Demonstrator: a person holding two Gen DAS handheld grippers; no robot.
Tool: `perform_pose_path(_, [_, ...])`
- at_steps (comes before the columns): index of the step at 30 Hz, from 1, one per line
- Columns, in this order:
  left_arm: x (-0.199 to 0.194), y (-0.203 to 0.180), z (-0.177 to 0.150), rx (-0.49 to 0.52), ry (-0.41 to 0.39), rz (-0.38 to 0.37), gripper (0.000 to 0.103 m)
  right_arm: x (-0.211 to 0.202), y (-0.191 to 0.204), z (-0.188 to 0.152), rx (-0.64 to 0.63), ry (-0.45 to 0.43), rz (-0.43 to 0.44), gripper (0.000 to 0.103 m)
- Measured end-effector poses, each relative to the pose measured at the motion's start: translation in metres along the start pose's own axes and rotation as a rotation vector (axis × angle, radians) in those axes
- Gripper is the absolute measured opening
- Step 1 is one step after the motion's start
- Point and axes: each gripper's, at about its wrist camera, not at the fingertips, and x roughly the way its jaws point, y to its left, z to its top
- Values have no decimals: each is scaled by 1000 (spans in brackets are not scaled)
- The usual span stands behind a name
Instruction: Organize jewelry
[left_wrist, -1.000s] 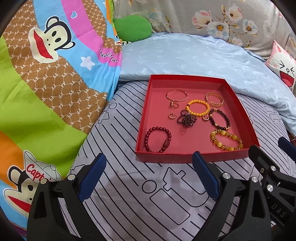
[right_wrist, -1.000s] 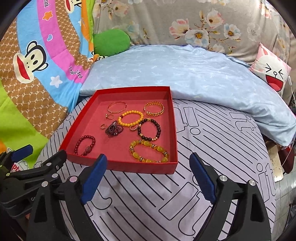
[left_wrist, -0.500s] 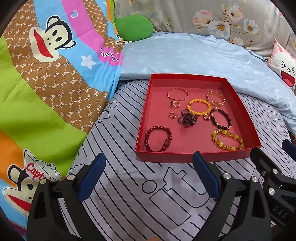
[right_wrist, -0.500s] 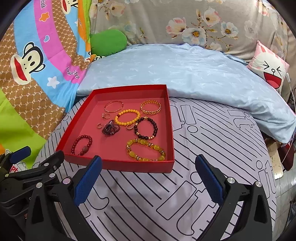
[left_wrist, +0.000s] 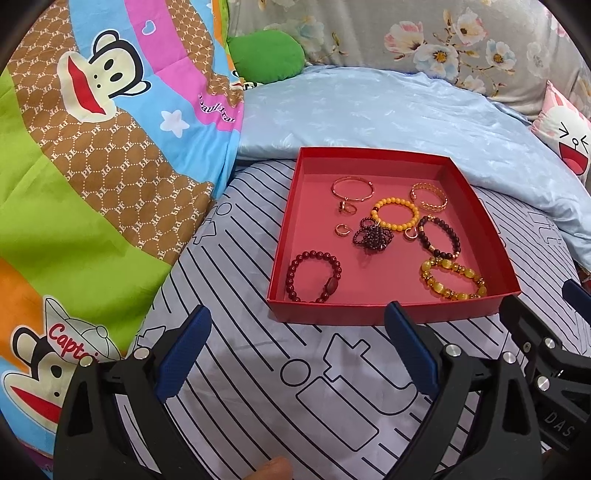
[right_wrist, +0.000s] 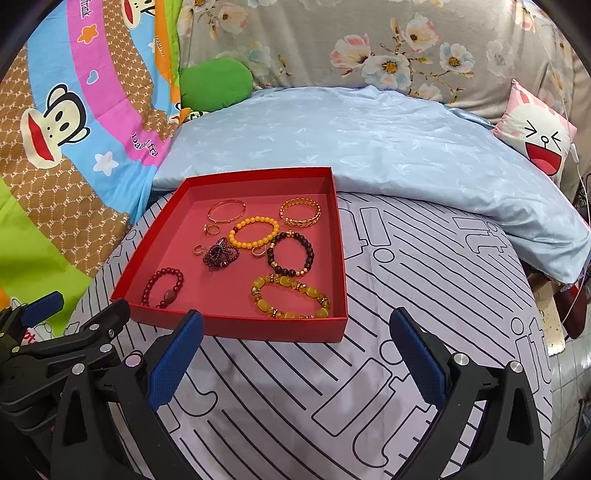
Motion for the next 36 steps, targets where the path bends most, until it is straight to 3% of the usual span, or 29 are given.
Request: perform_pose_path(36, [2,-3,-3,1,6,-12,90,-3,-5,-3,0,1,-10,97])
